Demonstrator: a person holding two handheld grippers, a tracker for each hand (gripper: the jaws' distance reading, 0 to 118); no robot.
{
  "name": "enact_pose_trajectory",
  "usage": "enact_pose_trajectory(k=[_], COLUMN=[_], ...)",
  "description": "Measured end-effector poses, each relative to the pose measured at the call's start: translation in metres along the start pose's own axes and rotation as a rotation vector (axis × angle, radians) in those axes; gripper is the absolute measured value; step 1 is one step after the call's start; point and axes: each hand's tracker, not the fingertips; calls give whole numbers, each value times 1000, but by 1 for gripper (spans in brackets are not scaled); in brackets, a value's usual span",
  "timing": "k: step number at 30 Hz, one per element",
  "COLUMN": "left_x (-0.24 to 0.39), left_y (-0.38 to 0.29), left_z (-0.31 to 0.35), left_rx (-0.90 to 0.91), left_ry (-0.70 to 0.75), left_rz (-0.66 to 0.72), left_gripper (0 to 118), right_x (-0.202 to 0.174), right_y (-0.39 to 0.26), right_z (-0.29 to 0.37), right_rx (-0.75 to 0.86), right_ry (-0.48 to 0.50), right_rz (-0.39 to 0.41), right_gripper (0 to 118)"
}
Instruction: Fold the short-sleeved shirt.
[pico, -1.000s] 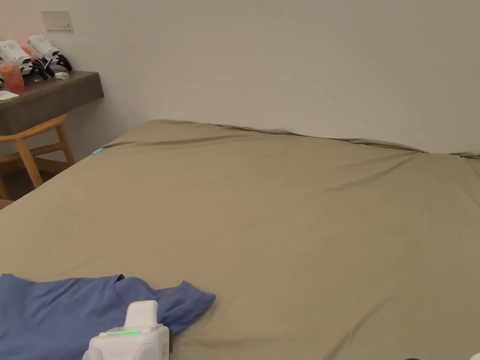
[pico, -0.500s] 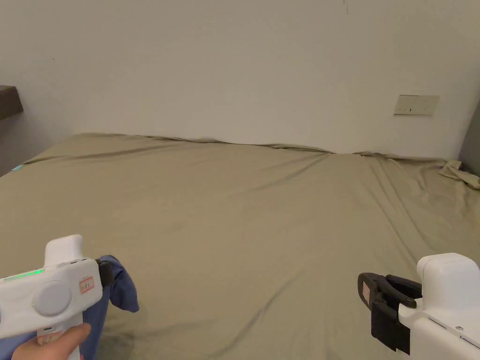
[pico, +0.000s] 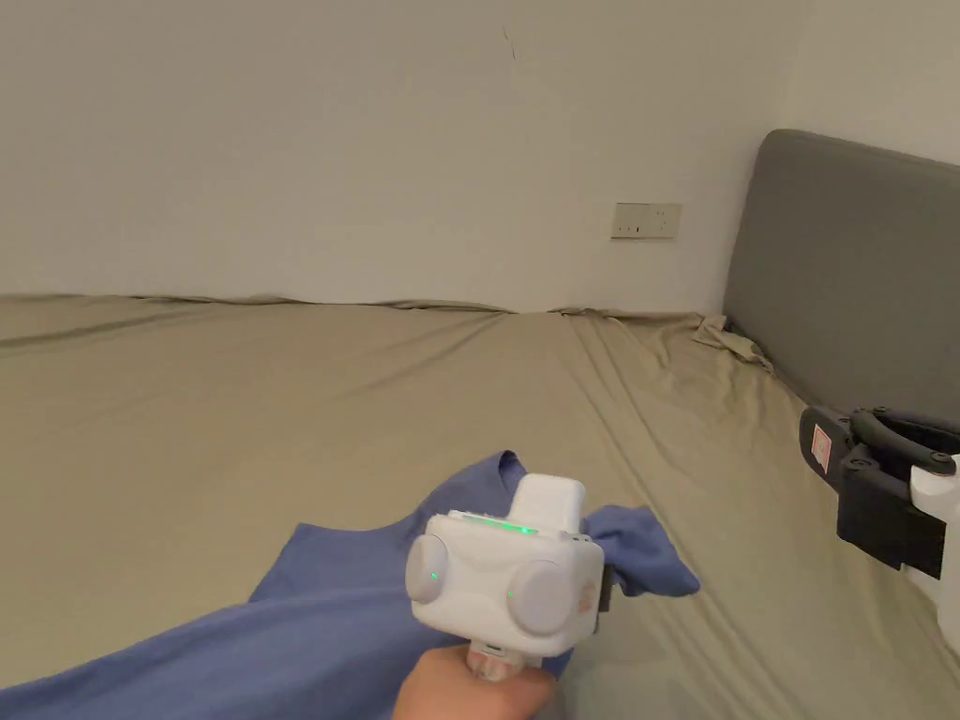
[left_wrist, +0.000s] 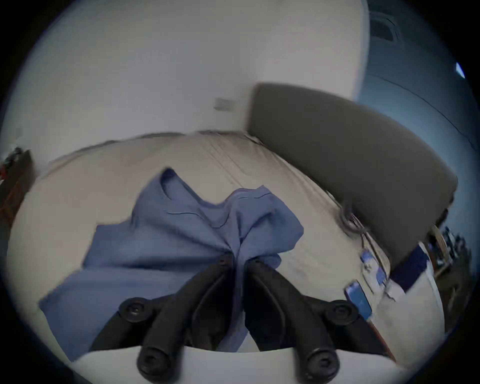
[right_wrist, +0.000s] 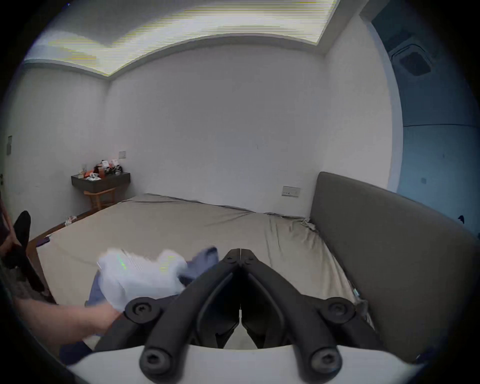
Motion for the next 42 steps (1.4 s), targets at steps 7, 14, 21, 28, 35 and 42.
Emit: enact_pose_trajectory(k=[7,14,21,28,35,42], left_x=[40,-4,-106,-188,-243,-355], left_y=[-110,-83,-42,-164,-198,-182], left_z=[-68,-35,150,235,207,125], left_rx=[-272,-163,249,233,64,-66], left_ry=[-90,-148,-144,193,475,697], left_rz=[87,285,289,494,428,412], left_gripper=[5,118,118,14,0,118], right_x=[2,-22,-46,-67,-80,-67], right_y=[-14,-14,-16,-60,-84,-100], right_z=[12,-12,-41,-84,-108,-123], right_rx=[-18,-59,-32,-164,-242,-295], right_ry=[25,212,279,368,386,348], right_rz=[39,-11,45,-78,-72,-82], right_gripper=[2,2,2,2,2,2])
